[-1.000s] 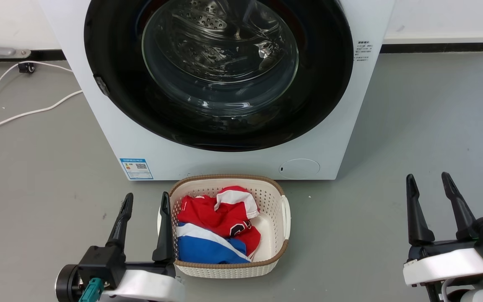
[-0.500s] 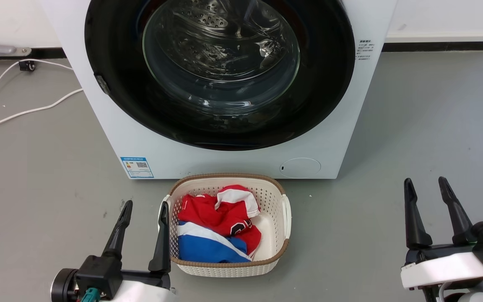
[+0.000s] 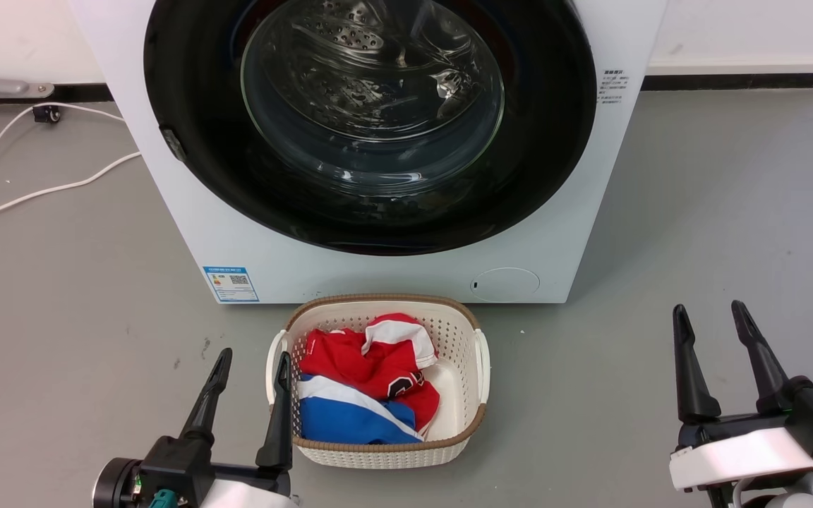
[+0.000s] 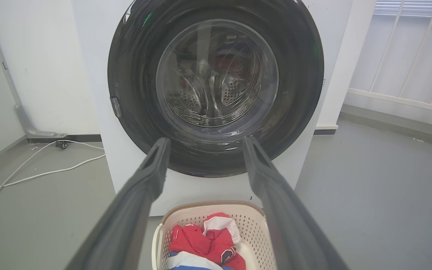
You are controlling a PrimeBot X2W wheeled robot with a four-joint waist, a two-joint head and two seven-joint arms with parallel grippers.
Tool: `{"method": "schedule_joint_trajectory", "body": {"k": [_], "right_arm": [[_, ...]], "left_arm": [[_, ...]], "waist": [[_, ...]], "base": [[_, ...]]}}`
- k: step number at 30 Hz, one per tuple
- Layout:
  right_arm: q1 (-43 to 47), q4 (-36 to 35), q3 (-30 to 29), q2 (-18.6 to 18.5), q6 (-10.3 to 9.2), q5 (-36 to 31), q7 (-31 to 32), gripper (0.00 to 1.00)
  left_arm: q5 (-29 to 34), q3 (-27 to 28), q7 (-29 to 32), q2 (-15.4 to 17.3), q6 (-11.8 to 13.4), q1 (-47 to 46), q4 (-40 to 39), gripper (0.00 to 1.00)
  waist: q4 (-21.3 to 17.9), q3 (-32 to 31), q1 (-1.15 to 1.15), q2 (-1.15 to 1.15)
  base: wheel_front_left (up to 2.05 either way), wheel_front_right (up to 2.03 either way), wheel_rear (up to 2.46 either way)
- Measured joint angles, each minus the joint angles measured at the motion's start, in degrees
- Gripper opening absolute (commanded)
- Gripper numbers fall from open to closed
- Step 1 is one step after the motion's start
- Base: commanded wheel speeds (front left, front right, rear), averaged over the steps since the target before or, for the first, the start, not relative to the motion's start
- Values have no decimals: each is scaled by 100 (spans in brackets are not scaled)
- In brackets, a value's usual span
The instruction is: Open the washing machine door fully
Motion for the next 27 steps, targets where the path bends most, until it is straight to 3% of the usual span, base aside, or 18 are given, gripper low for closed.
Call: {"method": "schedule_joint_trajectory", "body": {"k": [20, 21, 22, 23, 27], "right_arm": [[4, 74, 34, -2, 0, 138, 0, 100], [4, 105, 18, 0, 0, 193, 0, 78], [3, 141, -13, -1, 0, 259, 0, 28], [-7, 165, -59, -1, 0, 332, 0, 0], [-160, 288, -296, -2, 0, 735, 0, 0]], "left_arm": [[-19, -19, 0, -1, 13, 3, 19, 100], [-18, -24, 0, -1, 13, 2, 14, 100], [-18, -32, 0, -1, 13, 1, 12, 100], [-18, -34, 0, -1, 13, 0, 9, 100], [-22, -75, -5, -1, 13, -46, -1, 100]], "waist": [[-35, 36, 0, 0], [-33, 53, 0, 0], [-30, 75, 0, 0], [-27, 100, 0, 0], [-1, 229, 0, 0]], "base": [[0, 0, 0], [0, 0, 0], [0, 0, 0], [0, 0, 0], [0, 0, 0]]}}
